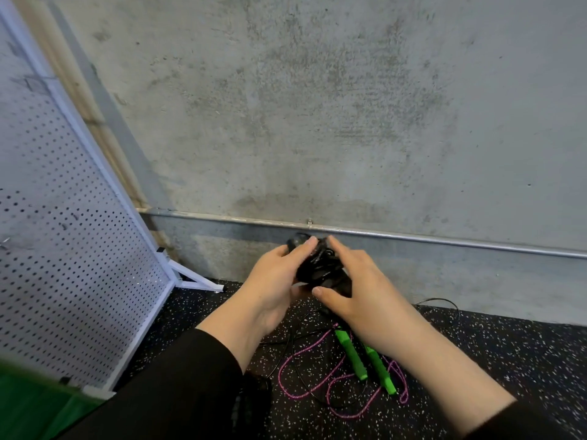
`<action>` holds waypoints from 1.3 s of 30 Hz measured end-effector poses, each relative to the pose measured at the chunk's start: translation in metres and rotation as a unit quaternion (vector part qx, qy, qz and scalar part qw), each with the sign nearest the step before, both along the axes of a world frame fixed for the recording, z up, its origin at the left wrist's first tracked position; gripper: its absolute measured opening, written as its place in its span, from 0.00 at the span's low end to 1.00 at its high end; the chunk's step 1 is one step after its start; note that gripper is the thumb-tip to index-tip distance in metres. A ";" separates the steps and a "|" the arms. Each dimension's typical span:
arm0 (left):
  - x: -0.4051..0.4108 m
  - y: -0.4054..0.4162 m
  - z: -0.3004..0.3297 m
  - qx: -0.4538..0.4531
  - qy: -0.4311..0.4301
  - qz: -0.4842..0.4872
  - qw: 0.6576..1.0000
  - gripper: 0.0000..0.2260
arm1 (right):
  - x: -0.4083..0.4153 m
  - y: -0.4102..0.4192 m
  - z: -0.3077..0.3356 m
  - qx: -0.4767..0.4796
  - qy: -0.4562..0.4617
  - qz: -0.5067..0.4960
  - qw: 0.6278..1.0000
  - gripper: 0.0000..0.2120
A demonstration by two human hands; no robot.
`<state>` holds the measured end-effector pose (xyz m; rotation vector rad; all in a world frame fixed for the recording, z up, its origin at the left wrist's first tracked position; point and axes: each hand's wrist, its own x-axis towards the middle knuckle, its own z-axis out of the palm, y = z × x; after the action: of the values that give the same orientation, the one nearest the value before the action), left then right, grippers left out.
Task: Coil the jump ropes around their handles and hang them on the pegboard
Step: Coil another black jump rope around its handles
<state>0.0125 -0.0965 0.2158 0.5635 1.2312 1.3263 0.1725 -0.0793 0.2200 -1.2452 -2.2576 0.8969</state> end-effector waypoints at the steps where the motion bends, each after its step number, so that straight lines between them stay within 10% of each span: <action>1: -0.005 0.000 -0.003 -0.003 -0.006 0.023 1.000 0.12 | -0.003 -0.001 -0.002 -0.003 0.009 0.004 1.000 0.38; 7: -0.026 0.000 -0.009 0.006 -0.043 0.067 0.997 0.15 | -0.020 0.002 -0.007 -0.164 0.123 -0.100 0.974 0.30; 12: -0.038 -0.001 -0.010 0.004 -0.020 0.037 0.999 0.16 | -0.035 0.000 -0.018 -0.404 0.276 -0.060 0.870 0.12; 17: -0.063 -0.004 -0.019 -0.060 0.006 0.021 0.998 0.26 | -0.056 0.001 -0.040 -0.379 0.281 -0.096 0.876 0.08; 39: -0.154 -0.020 -0.066 -0.188 0.153 0.011 0.970 0.15 | -0.159 -0.013 -0.106 -0.381 0.276 -0.067 0.880 0.04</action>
<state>-0.1412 -0.1167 0.1494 0.4920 1.6999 1.0104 0.0136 -0.0919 0.1145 -1.1837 -1.3675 1.9043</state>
